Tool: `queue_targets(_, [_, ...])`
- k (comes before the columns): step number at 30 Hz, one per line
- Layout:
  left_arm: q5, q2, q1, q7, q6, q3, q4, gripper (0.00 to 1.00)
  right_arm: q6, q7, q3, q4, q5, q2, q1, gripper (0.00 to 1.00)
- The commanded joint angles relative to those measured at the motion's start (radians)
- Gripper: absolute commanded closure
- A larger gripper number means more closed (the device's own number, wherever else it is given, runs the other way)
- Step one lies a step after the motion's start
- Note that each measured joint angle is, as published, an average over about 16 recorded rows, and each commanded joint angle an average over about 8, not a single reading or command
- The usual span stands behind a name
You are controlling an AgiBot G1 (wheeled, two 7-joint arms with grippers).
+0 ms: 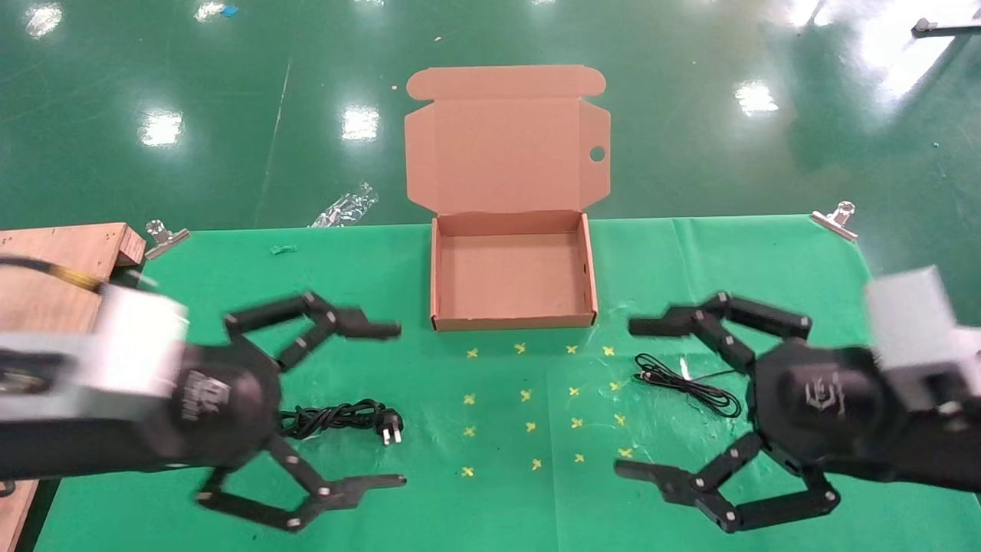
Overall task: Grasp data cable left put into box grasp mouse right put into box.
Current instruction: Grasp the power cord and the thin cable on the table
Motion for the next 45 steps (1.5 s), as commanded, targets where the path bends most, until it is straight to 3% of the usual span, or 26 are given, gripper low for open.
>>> queue_targets(1, [0.107,-0.001,-0.023,0.029,-0.011,0.032,-0.013,0.00,0.006,-0.009,-0.011,-0.002,-0.047,0.016,0.002,0.00])
queue_targets(8, [0.465,0.071,-0.106,-0.088,-0.014,0.178,-0.004,0.00,0.037,-0.017,-0.010,-0.026,-0.062,0.029,-0.038,0.00])
queue_targets(23, [0.848,0.256,-0.111,-0.259,-0.200,0.292,0.058,0.00,0.073,-0.018,0.016,0.022,-0.039,0.067,-0.089,0.00])
queue_targets(37, [0.923,0.314,-0.147,-0.263,-0.221,0.318,0.167,0.00,0.110,-0.018,0.024,0.055,-0.046,0.095,-0.137,0.00])
queue_targets(45, [0.926,0.323,-0.162,-0.269,-0.199,0.324,0.185,0.00,0.141,-0.008,-0.030,0.060,-0.213,0.125,-0.135,0.00])
